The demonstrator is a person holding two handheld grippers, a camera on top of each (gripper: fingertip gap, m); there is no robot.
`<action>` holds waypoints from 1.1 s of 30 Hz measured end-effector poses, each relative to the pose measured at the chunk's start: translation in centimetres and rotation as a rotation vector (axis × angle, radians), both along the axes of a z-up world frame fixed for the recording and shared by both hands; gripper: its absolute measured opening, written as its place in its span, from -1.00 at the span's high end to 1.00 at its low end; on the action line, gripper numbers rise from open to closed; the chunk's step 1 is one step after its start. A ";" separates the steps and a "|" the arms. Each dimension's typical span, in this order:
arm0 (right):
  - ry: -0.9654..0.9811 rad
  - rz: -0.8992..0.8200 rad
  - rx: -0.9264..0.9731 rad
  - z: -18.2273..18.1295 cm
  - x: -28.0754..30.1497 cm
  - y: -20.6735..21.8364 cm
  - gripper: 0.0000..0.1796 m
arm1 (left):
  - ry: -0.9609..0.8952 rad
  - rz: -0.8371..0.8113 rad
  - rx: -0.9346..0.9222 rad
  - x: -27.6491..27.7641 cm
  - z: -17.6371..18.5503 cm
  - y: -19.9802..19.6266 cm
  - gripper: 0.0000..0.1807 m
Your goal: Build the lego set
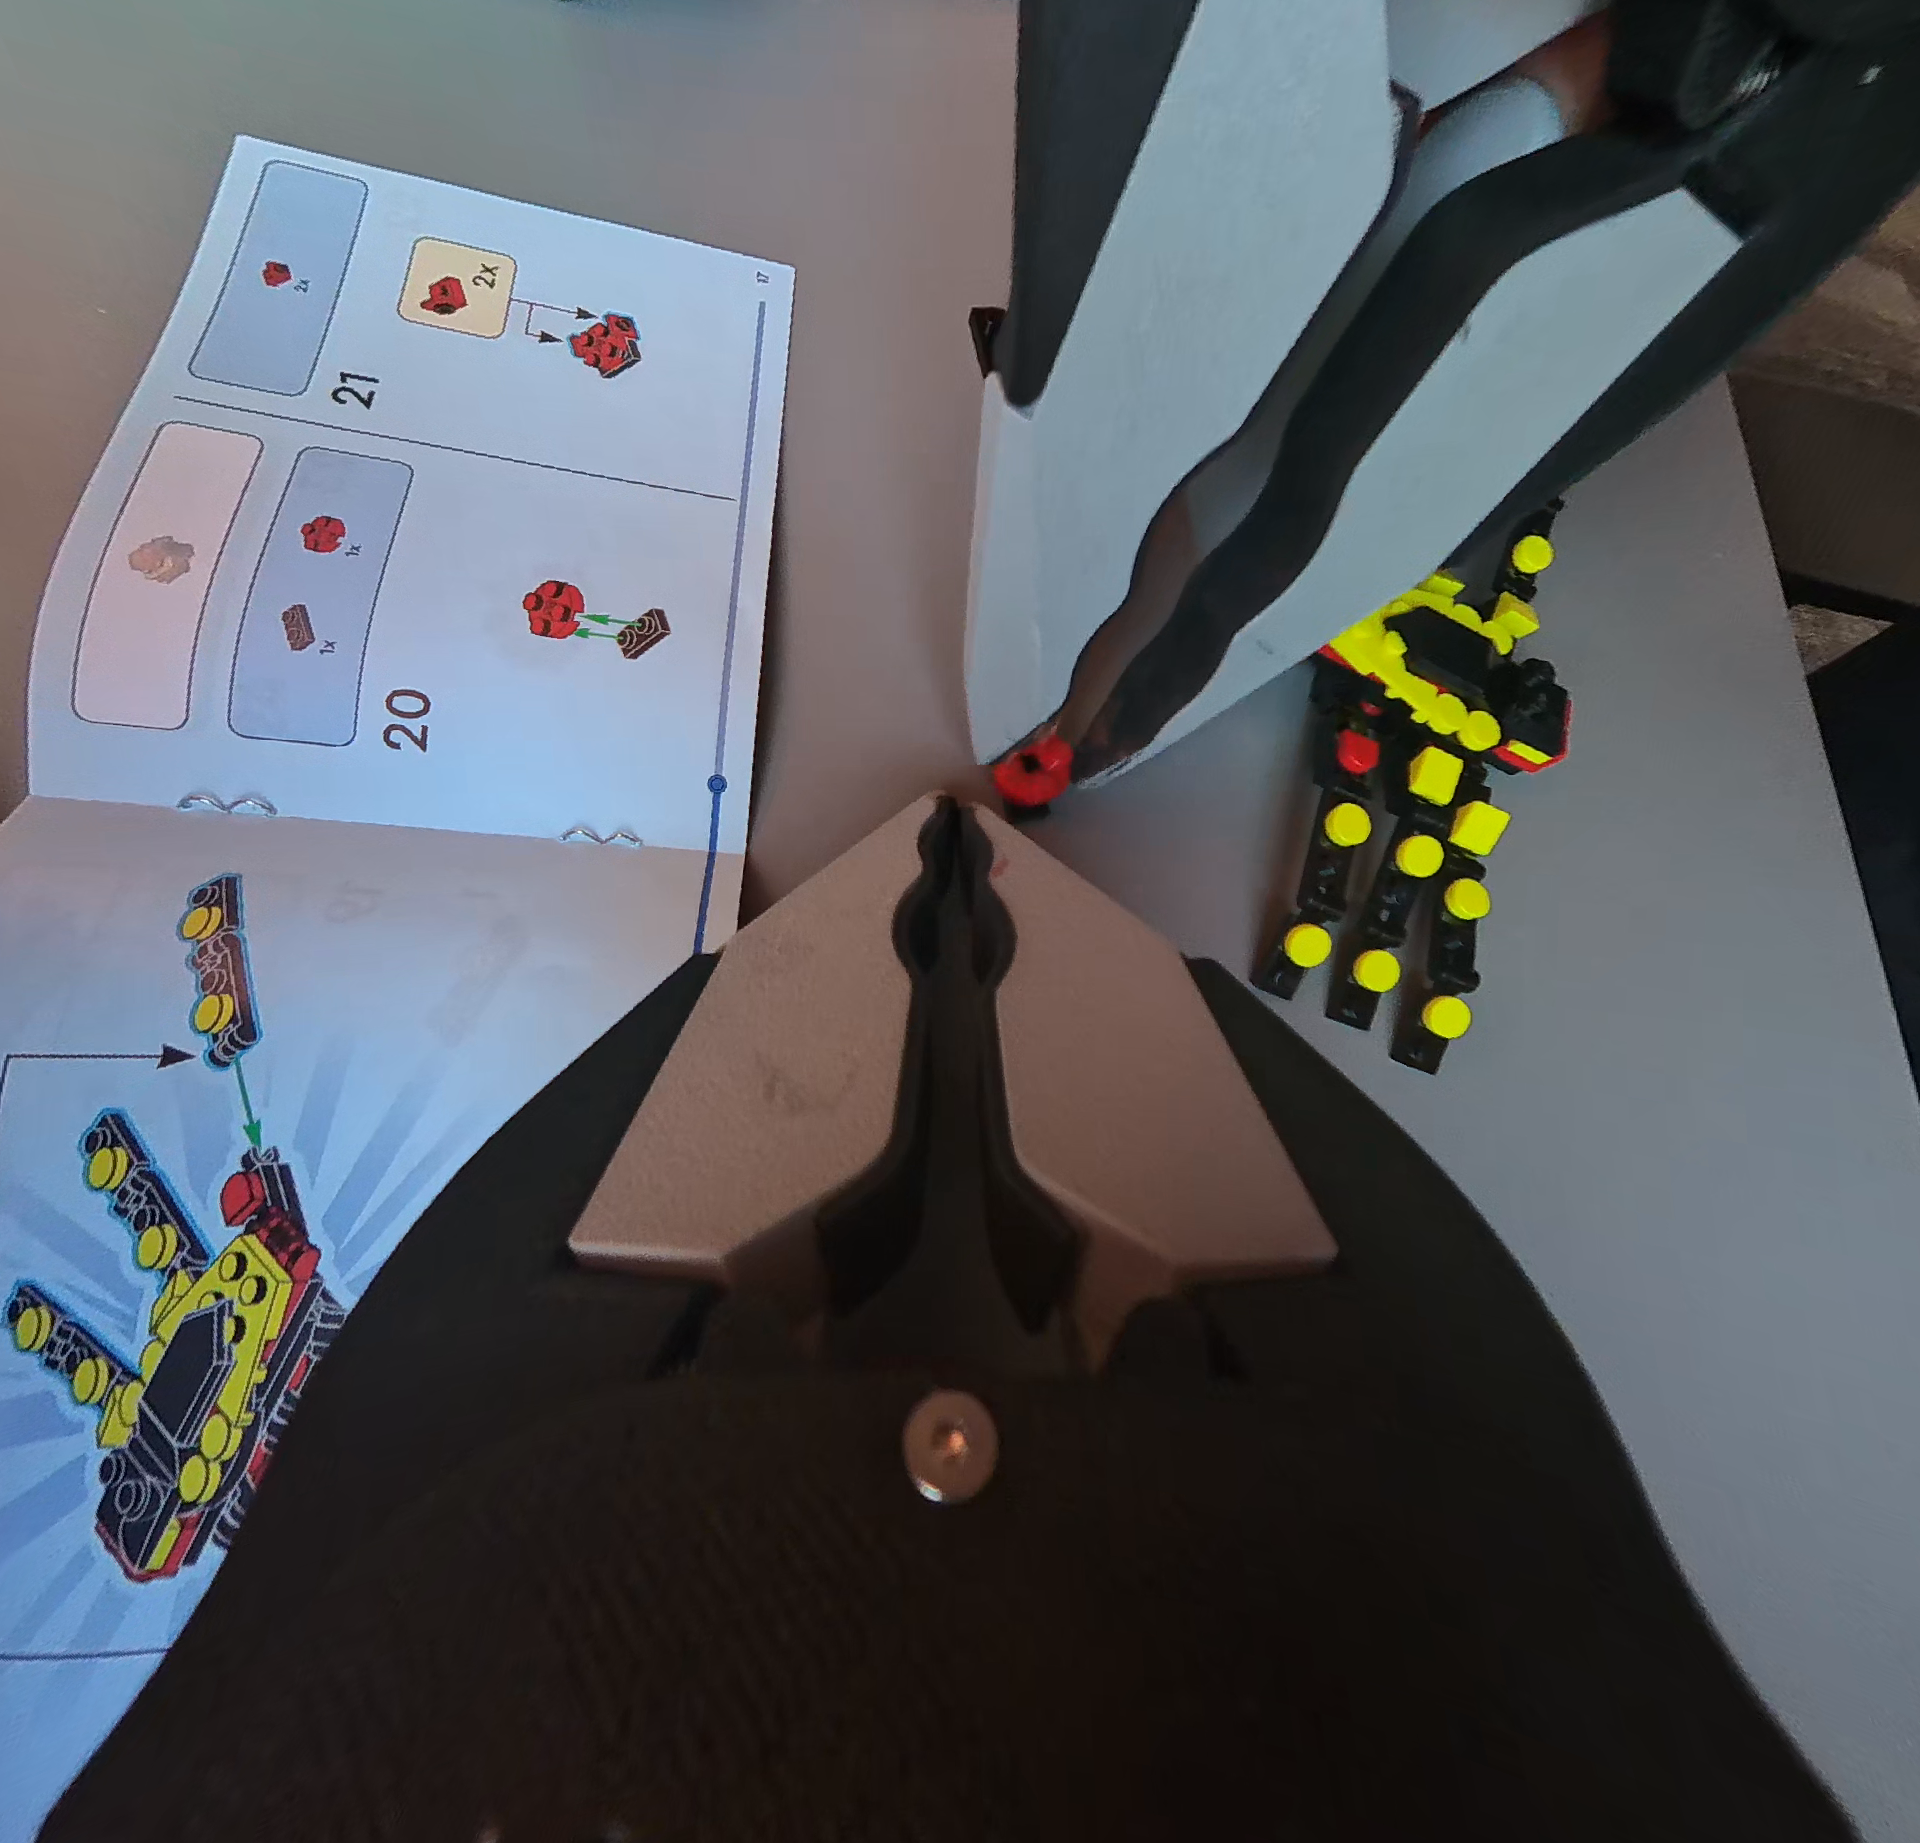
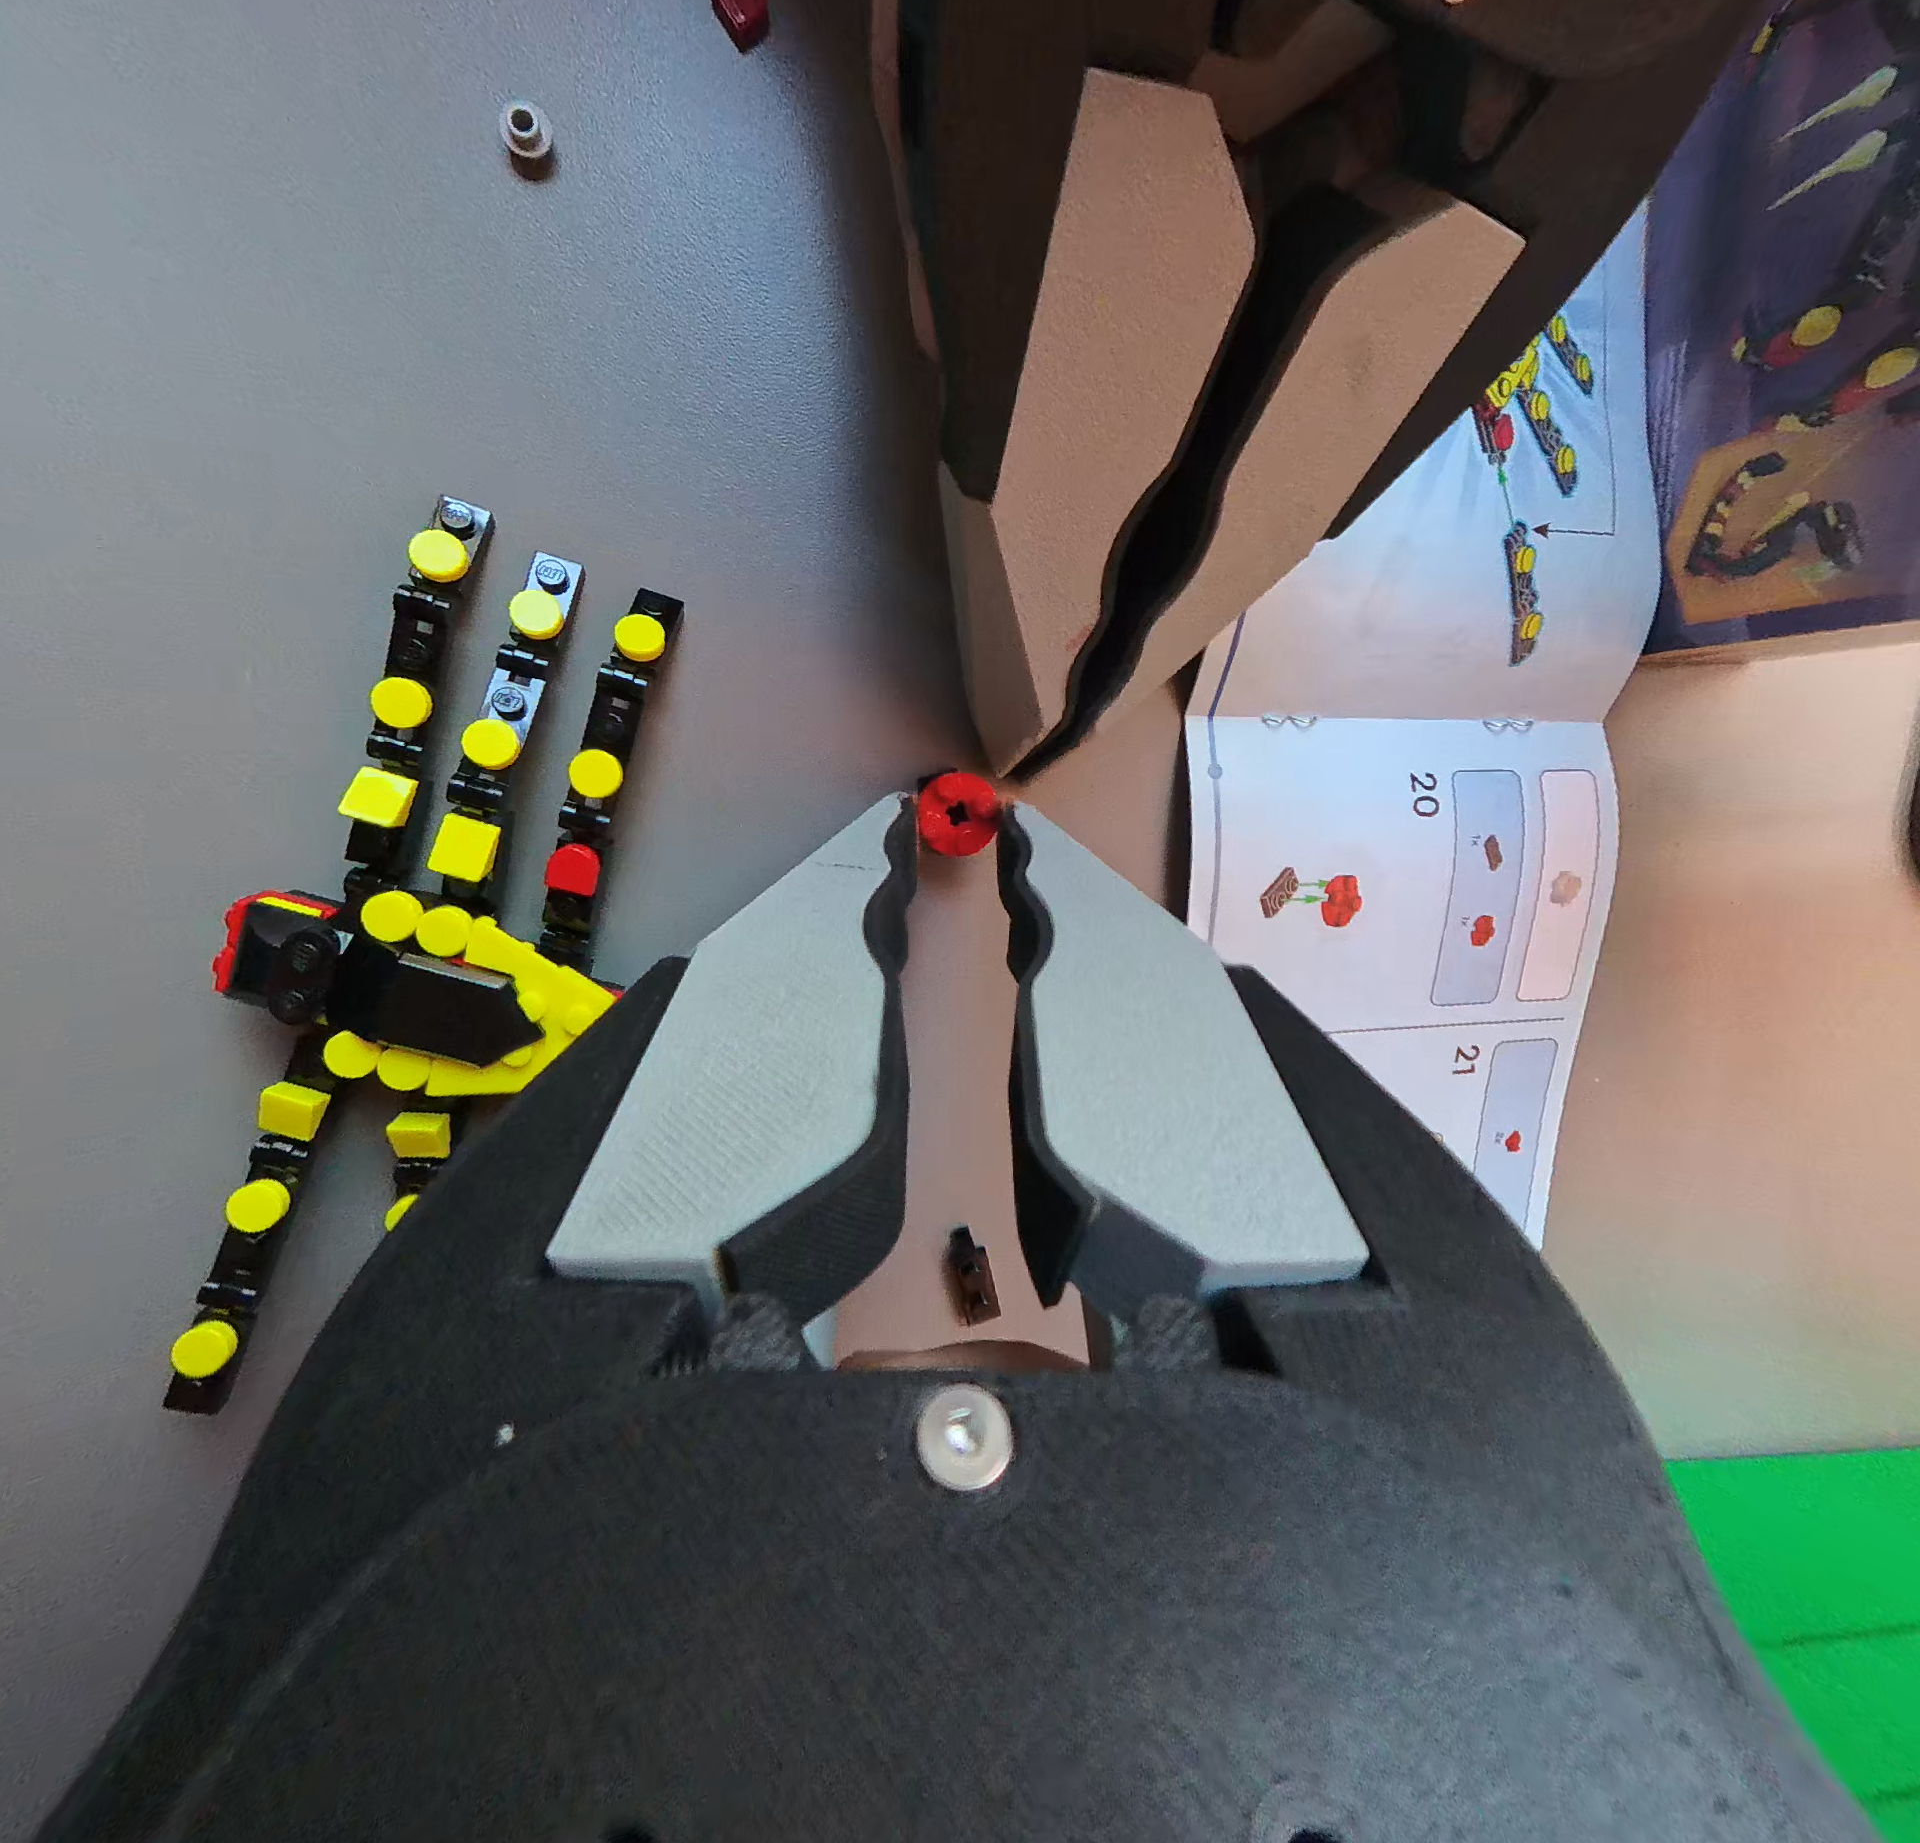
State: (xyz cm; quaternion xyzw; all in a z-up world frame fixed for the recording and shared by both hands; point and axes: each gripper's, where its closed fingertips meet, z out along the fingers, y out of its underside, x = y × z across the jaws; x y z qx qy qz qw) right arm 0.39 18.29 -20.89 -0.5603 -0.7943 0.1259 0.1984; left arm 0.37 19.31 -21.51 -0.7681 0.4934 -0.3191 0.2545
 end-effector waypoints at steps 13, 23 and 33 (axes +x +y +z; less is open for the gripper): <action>-0.006 -0.046 -0.033 -0.3 0.1 0.2 0.87 | -0.001 0.000 -0.002 0.0 0.0 0.0 1.00; -0.005 -0.067 -0.039 -0.3 0.3 0.3 0.87 | -0.001 0.000 -0.002 0.0 0.0 0.0 1.00; 0.016 -0.089 -0.053 -0.3 0.3 0.3 0.86 | -0.001 0.000 -0.004 0.0 0.0 0.0 1.00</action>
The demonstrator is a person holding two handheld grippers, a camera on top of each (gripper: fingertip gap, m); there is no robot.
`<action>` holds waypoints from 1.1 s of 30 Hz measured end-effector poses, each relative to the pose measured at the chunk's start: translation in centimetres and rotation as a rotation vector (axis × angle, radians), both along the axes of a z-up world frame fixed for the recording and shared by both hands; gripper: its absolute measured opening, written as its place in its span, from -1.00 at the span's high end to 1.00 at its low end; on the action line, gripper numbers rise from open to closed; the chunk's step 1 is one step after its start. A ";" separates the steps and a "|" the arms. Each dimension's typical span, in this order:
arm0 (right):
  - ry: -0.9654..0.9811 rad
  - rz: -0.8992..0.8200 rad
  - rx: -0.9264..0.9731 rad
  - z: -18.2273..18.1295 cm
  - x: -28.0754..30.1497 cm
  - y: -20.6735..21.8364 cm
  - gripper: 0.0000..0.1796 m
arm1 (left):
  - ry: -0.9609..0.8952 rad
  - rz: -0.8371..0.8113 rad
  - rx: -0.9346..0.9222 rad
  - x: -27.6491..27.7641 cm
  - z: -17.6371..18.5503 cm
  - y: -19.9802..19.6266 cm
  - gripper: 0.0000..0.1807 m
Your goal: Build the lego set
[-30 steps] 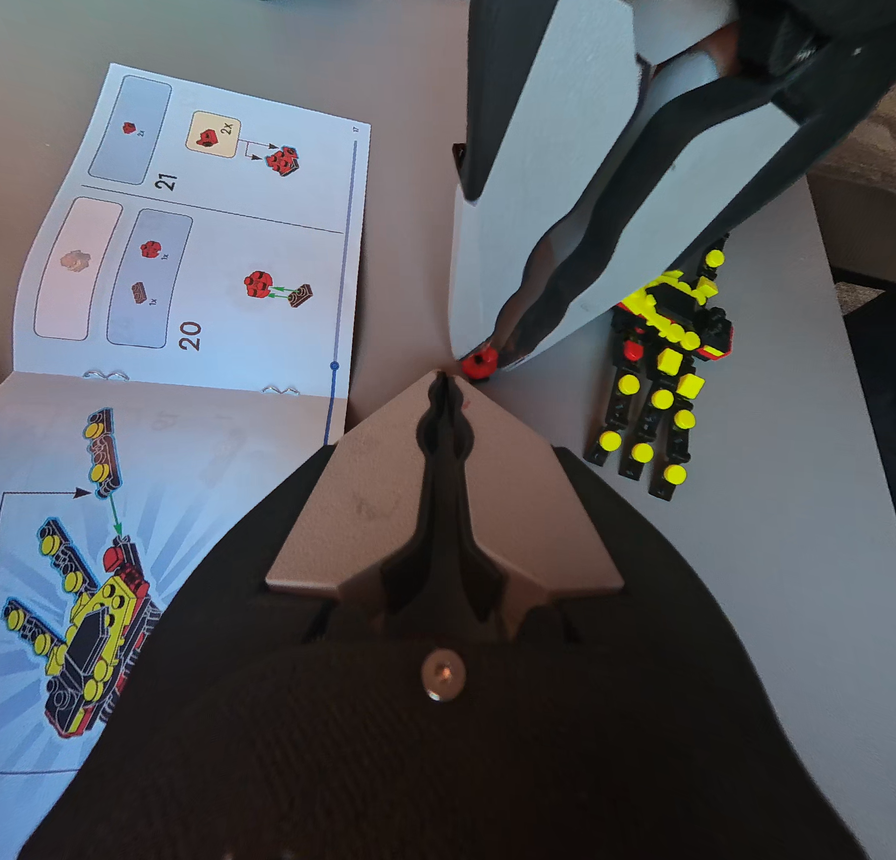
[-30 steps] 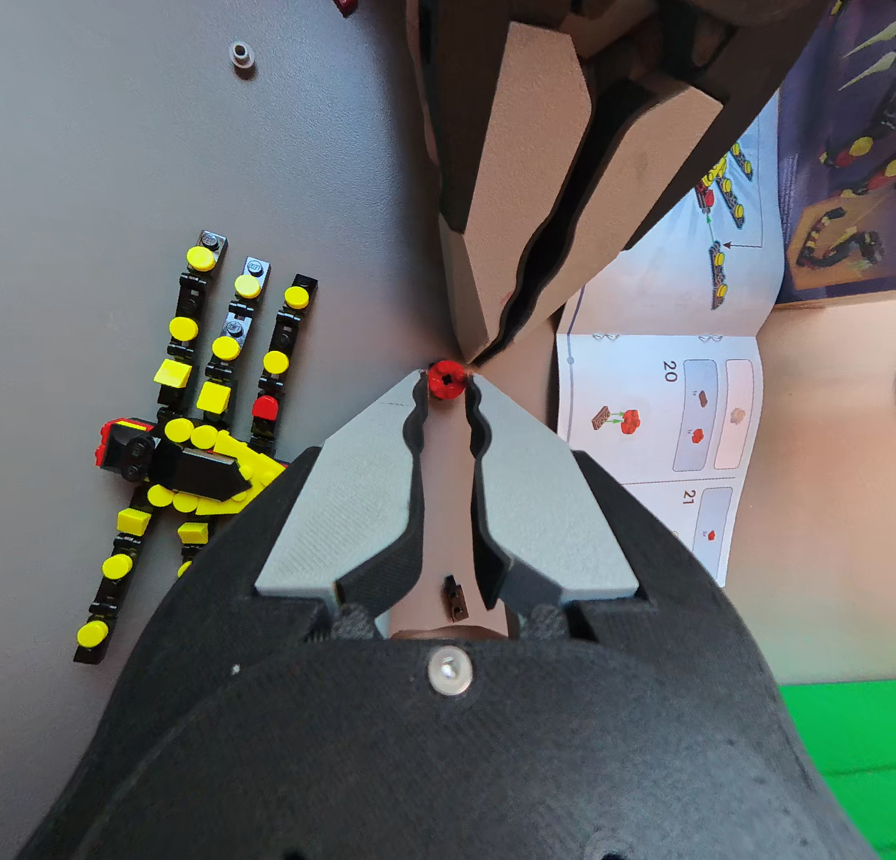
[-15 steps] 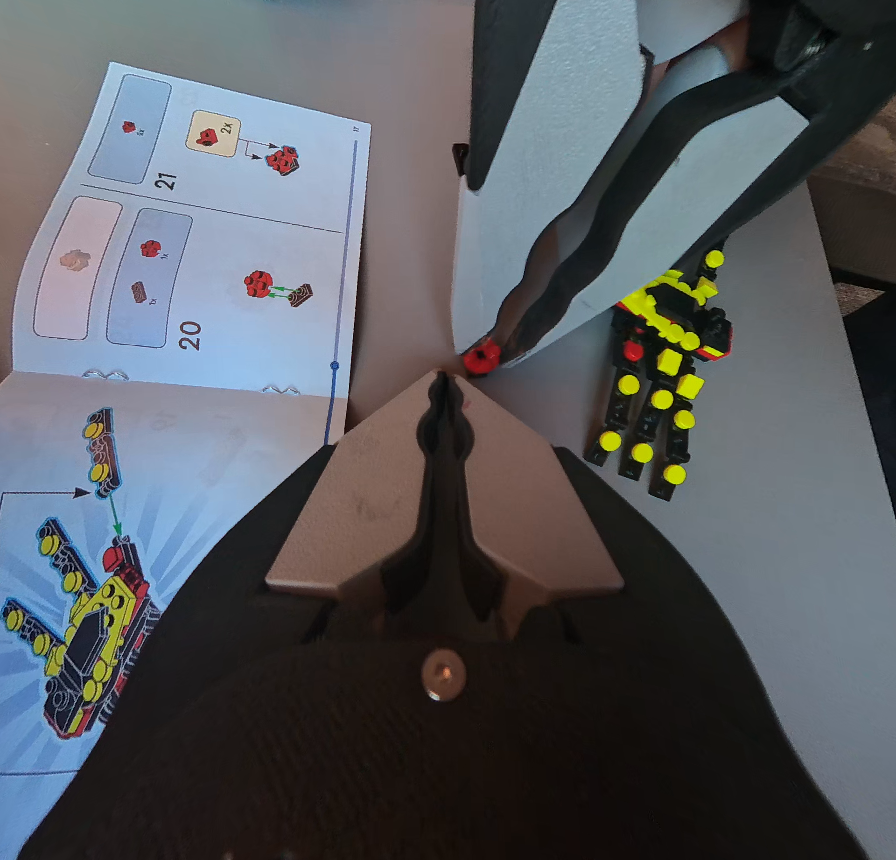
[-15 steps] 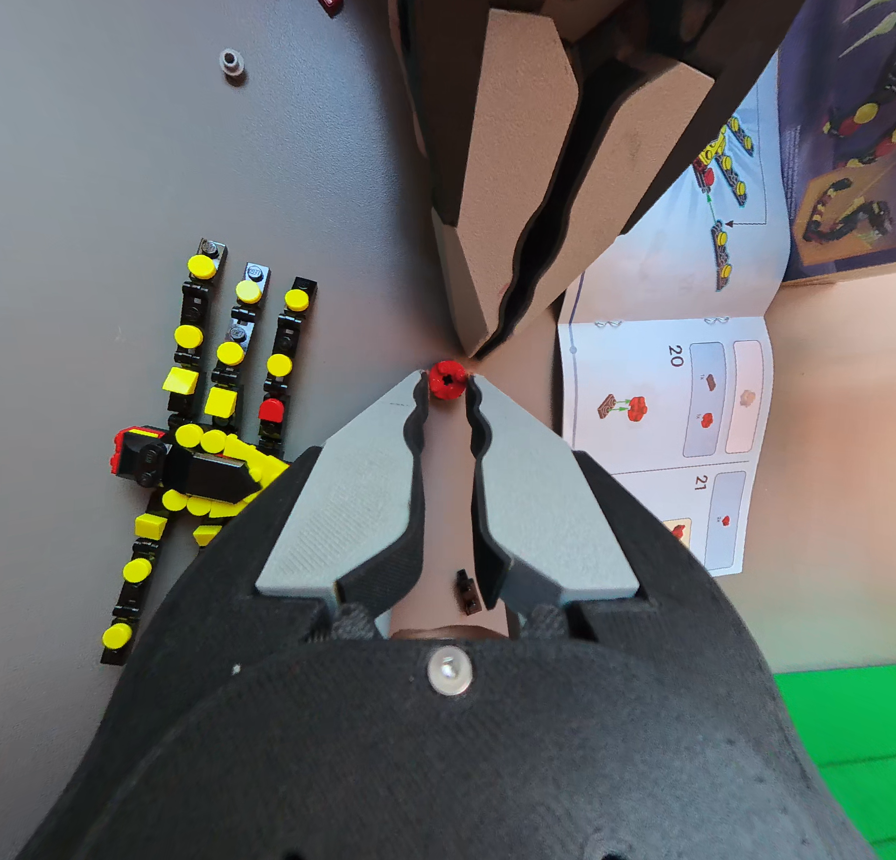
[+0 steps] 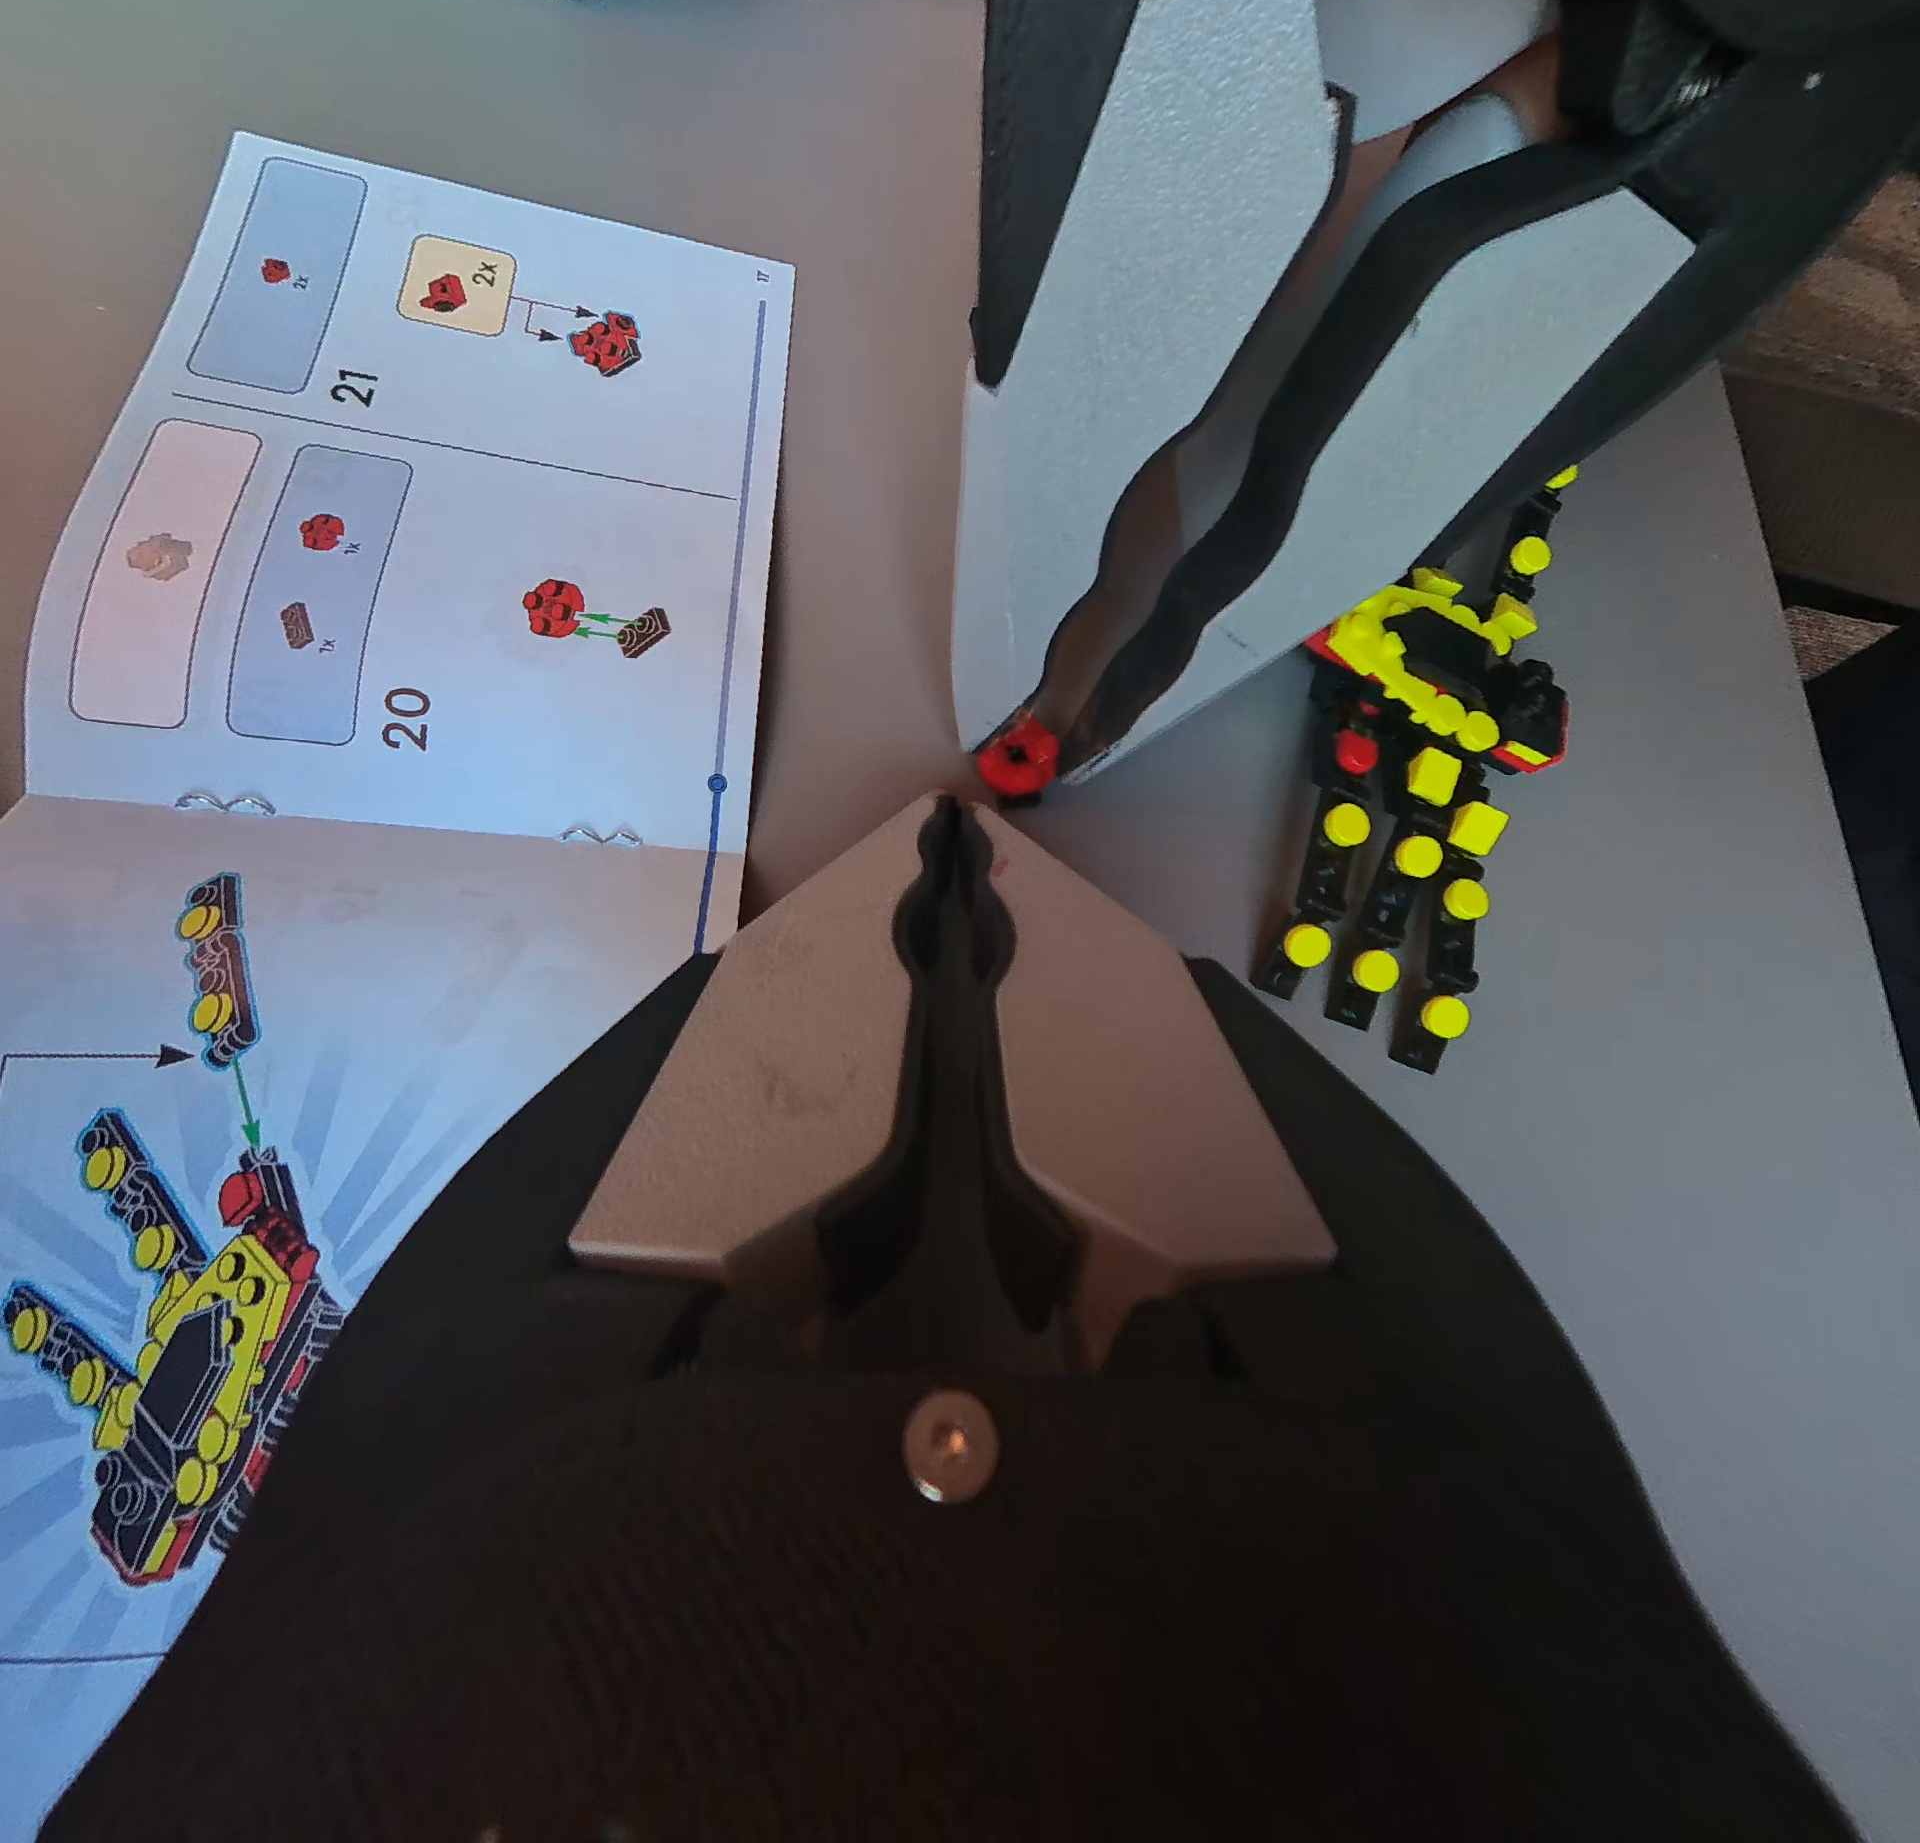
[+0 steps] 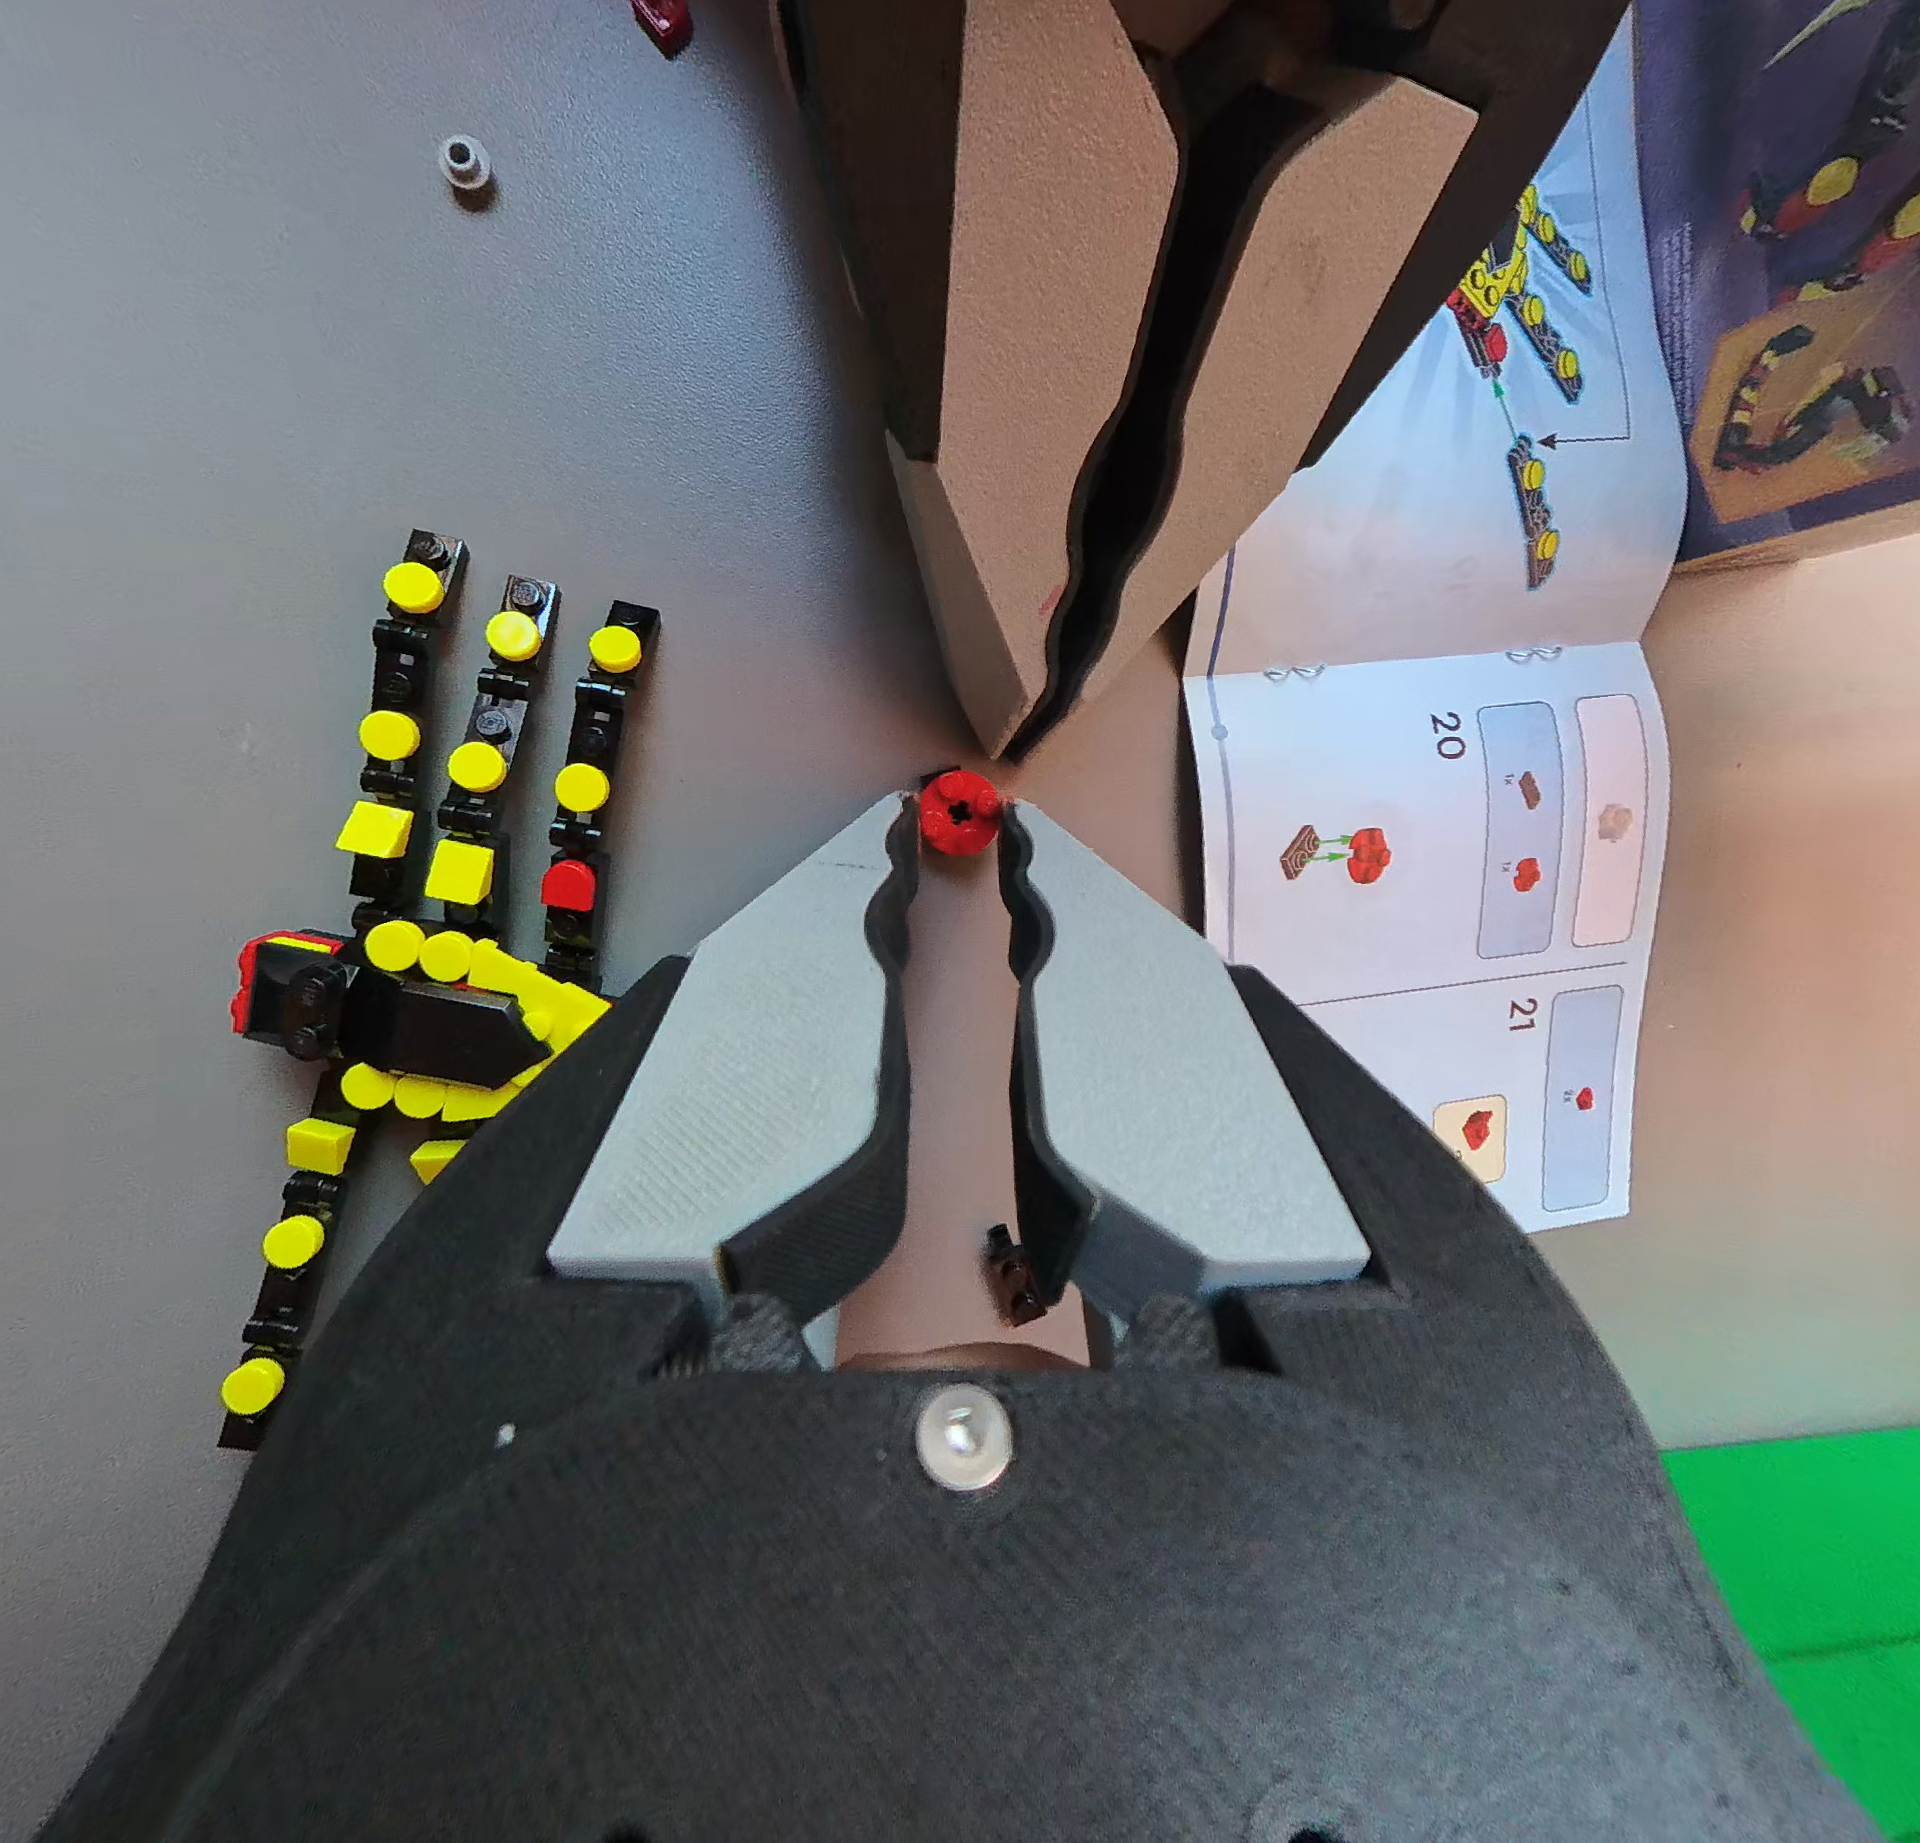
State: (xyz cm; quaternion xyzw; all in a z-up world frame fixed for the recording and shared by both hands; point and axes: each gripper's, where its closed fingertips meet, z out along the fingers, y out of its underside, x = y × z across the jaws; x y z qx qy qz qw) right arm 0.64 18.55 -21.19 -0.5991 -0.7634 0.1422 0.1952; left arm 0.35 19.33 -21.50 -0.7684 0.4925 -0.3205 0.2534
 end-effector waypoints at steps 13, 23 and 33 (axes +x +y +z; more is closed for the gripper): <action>0.025 -0.019 -0.029 0.0 0.1 -0.1 0.86 | -0.001 0.000 -0.003 0.0 0.0 0.0 1.00; 0.089 -0.014 -0.028 0.0 0.1 -0.1 0.86 | -0.001 0.000 -0.002 0.0 0.0 0.0 1.00; 0.136 0.010 0.027 0.0 0.2 -0.2 0.86 | -0.027 0.002 -0.024 0.2 0.3 -0.4 1.00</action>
